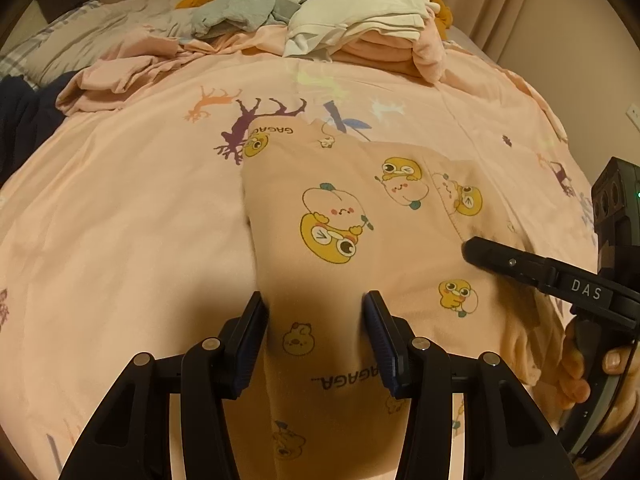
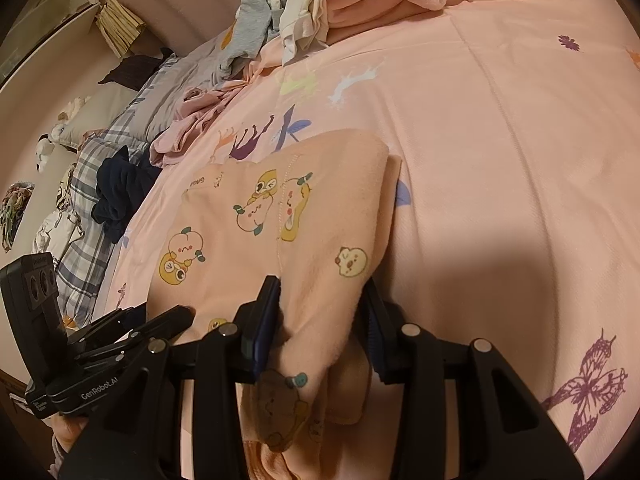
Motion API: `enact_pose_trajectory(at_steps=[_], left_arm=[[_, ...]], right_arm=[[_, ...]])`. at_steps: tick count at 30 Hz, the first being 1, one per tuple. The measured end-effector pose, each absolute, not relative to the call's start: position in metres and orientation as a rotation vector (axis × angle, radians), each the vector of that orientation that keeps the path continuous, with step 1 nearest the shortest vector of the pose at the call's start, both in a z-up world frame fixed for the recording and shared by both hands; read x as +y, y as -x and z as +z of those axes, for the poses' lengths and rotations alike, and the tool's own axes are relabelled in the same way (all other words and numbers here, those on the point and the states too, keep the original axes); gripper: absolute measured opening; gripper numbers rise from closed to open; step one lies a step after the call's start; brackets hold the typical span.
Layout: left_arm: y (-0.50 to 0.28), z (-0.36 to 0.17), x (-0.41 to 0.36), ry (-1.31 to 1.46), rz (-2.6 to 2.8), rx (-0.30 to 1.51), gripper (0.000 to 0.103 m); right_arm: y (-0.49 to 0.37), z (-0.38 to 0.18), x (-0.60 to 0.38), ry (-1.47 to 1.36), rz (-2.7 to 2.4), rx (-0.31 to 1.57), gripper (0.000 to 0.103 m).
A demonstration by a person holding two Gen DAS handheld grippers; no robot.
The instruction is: Fold small clothes
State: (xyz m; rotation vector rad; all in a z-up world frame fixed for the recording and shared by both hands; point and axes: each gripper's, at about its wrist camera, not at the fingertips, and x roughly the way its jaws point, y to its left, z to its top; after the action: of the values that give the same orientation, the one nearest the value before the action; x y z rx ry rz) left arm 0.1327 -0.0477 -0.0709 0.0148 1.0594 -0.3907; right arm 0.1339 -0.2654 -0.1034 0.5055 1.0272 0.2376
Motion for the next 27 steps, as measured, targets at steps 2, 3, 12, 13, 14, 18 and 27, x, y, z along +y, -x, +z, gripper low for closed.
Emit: enact_pose_trajectory(at_steps=[2, 3, 12, 13, 14, 18, 27], left_arm=[[-0.131, -0.070, -0.046, -0.017, -0.386, 1.058, 0.049], [-0.130, -0.070, -0.045, -0.018, -0.383, 1.057, 0.049], [-0.111, -0.057, -0.041, -0.080, -0.306, 1.027, 0.062], [-0.106, -0.053, -0.040, -0.091, -0.291, 1.020, 0.064], [-0.102, -0.050, -0.040, -0.090, -0.285, 1.017, 0.064], [-0.084, -0.039, -0.039, -0.090, -0.297, 1.014, 0.065], [-0.038, -0.003, -0.037, -0.088, -0.256, 0.967, 0.084]], right_arm=[[-0.133, -0.103, -0.266, -0.504, 0.234, 1.027, 0.041], [-0.132, -0.103, -0.266, -0.503, 0.232, 1.027, 0.041], [-0.113, -0.081, -0.257, -0.325, 0.145, 1.003, 0.049], [-0.107, -0.075, -0.254, -0.283, 0.123, 1.003, 0.052], [-0.105, -0.073, -0.254, -0.262, 0.108, 1.003, 0.055], [-0.087, -0.056, -0.252, -0.171, 0.054, 0.987, 0.067], [-0.031, -0.006, -0.239, -0.088, 0.061, 0.885, 0.102]])
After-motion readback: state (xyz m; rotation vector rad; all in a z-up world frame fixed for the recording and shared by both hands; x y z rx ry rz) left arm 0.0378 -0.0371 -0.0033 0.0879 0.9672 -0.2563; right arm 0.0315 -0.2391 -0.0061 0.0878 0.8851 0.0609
